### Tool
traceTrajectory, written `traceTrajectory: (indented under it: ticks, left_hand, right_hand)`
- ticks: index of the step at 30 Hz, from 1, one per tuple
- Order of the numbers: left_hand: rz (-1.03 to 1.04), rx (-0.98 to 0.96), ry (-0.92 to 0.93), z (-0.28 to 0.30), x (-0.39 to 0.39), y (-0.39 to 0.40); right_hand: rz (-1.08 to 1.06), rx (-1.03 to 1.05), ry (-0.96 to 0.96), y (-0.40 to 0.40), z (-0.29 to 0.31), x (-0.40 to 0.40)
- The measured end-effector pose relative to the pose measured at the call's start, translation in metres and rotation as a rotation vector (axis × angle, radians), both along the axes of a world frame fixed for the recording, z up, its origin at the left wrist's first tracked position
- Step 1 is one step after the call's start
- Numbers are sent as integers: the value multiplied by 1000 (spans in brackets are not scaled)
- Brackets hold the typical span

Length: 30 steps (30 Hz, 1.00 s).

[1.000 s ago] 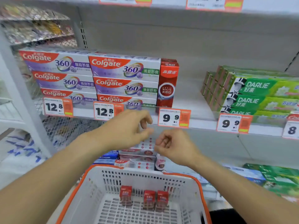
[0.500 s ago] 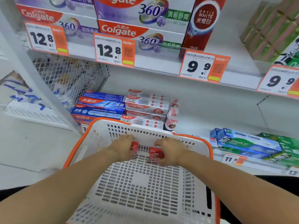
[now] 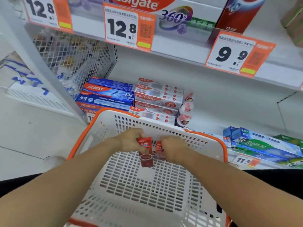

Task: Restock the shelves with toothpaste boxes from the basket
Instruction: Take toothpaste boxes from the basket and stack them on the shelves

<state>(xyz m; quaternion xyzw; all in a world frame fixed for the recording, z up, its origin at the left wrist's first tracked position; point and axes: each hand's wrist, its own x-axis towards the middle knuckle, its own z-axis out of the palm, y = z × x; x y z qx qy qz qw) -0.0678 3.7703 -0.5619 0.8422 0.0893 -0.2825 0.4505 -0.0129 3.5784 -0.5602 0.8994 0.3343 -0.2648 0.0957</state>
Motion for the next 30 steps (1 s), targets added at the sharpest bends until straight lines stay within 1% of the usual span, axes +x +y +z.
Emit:
traceTrajectory:
  ticks: [1,3,5,7,10,12,14,17,20,22,27,30]
  left_hand:
    - [43,-52,3,7,-1,0]
    - [138,-158,-6,23,0,0]
    - [196,-273,-39,44,1,0]
    - [198,-366,-78,67,3,-2]
    - [209,-526,-144,98,3,-11]
    - [229,-641,-162,115,5,-22]
    - [241,-702,-190,133,8,-35]
    - [170,-664,-267,159,11,-51]
    - [169,-563,-352,178,14,-62]
    - [162,-536,-374,186,16,-69]
    - [218,-587,-423,195,18,-92]
    - [254,-592,-424,199,18,-104]
  right_hand:
    - [1,-13,8,6,5,2]
    - [-27,-24,90,16,26,8]
    - [-39,-7,197,20,63,19]
    - [-41,29,290,16,114,29]
    - [-77,118,307,-2,181,37]
    - [-149,213,346,-17,211,41]
    - [-221,304,406,-31,238,43]
    - [-268,429,392,-48,264,45]
    - [-339,646,392,-70,269,42]
    - [-369,761,420,-83,267,39]
    - [-401,928,419,-107,263,38]
    - [-372,933,392,-114,263,35]
